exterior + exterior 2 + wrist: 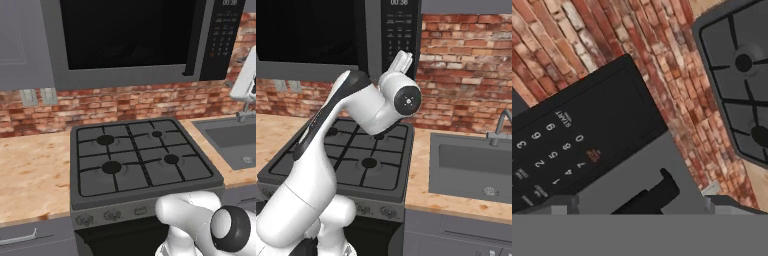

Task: Remove the pear from the bowl and place it on the small plate. Then place the bowl with only the fish in the microwave, close the door, and press the start button to microwave the fish.

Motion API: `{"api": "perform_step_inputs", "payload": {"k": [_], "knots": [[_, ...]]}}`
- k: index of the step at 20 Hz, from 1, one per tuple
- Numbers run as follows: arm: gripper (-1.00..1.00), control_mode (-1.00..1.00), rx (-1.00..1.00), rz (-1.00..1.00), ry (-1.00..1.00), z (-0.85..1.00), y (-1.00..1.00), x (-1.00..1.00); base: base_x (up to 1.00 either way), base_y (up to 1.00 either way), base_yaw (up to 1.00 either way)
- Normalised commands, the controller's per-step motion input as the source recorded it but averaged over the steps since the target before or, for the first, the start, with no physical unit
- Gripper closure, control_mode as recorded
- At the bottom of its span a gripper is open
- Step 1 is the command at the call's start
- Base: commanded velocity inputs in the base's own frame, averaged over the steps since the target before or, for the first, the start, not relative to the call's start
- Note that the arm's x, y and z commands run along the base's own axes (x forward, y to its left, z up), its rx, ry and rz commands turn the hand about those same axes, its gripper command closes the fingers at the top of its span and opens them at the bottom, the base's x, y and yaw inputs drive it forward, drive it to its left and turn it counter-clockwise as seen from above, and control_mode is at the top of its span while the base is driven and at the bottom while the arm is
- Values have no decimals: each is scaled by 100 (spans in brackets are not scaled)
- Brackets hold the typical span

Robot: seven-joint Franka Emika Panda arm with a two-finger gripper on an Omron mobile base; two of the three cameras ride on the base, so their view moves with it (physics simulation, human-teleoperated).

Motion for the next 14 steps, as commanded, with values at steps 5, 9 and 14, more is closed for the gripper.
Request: {"api": "perform_step_inputs", "payload": {"k": [5, 9, 14], "knots": [[-100, -100, 4, 0, 0, -2, -11, 16, 0, 0, 0], [-100, -100, 2, 0, 0, -5, 0, 25, 0, 0, 0], [-100, -100, 2, 0, 0, 0, 0, 32, 0, 0, 0]]}}
